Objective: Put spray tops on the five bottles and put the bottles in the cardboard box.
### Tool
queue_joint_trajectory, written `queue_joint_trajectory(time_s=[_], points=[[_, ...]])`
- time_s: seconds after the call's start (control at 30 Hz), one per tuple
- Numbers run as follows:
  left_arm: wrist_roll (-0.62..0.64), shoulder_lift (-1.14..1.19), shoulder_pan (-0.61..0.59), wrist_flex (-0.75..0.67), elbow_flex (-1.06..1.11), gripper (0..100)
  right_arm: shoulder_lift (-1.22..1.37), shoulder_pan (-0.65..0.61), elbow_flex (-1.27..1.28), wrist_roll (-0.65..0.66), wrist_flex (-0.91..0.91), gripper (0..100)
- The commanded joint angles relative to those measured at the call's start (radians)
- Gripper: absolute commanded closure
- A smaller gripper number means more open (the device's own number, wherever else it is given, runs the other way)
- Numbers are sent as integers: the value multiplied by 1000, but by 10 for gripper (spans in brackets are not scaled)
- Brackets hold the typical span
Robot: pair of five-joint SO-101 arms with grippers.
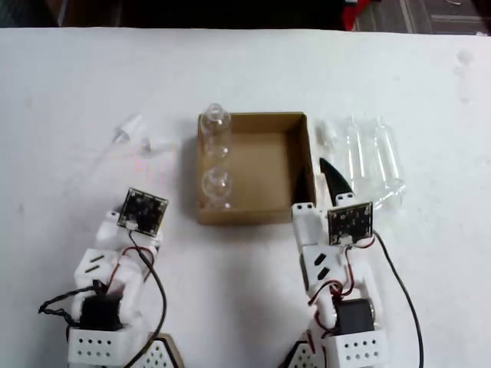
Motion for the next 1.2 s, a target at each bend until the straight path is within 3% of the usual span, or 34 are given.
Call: queue_joint_trajectory(time_s=[0.0, 1.17], points=[[-8, -12, 16, -15, -2, 943, -2, 8, 8, 3, -33, 911], [-8, -12, 16, -2, -2, 943, -4, 156, 5, 11, -105, 915]])
